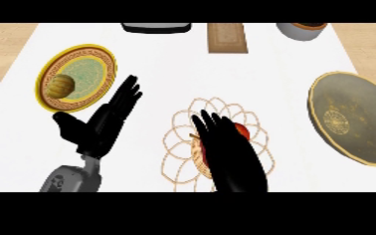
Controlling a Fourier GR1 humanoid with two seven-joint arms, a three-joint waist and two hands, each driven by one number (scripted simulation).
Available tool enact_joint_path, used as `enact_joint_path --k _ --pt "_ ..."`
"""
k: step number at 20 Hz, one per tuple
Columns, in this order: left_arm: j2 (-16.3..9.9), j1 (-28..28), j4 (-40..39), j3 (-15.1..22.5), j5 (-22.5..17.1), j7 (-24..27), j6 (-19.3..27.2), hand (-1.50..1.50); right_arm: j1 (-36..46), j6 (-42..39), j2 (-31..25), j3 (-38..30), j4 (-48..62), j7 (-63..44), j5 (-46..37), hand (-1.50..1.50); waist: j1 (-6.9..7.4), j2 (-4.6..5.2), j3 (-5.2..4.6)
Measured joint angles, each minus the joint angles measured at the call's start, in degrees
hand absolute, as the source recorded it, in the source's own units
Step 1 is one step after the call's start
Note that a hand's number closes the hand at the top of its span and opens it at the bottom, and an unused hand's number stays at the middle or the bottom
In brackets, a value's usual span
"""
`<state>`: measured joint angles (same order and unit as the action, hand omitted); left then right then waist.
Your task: Pick the pear from the placemat and place it in the bowl
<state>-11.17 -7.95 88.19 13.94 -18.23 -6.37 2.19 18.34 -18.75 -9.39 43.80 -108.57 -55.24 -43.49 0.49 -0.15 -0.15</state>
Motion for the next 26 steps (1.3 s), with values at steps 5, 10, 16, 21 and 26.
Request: enact_joint_path --k 5,10,16,21,26 --pt "-0.17 0.11 0.68 -0.76 0.01 -0.39 -0.52 0.00 2.76 -3.07 5.14 -2.47 5.66 -2.57 0.05 -1.50 -0.09 0.09 0.06" --pt "0.71 -0.36 0.44 -0.67 0.85 -0.98 -0.15 0.00 2.98 -5.09 6.35 -4.23 10.12 -2.56 -0.11 -1.50 -0.31 0.12 0.10" --pt "1.81 -0.16 0.97 -0.42 1.88 -1.14 0.04 0.00 1.65 -7.19 7.57 -4.56 13.16 -2.64 -0.85 -1.50 -0.39 0.09 0.12" --pt "1.57 1.52 1.92 -1.33 1.91 -0.96 -1.37 0.00 0.04 -8.04 8.00 -3.86 14.60 -1.22 -3.57 -1.50 -0.37 0.10 0.14" --pt "1.95 0.94 1.12 -2.66 2.16 -1.15 -2.59 0.00 0.21 -7.12 8.61 -3.40 18.62 -0.30 -5.69 -1.50 -0.36 0.13 0.14"
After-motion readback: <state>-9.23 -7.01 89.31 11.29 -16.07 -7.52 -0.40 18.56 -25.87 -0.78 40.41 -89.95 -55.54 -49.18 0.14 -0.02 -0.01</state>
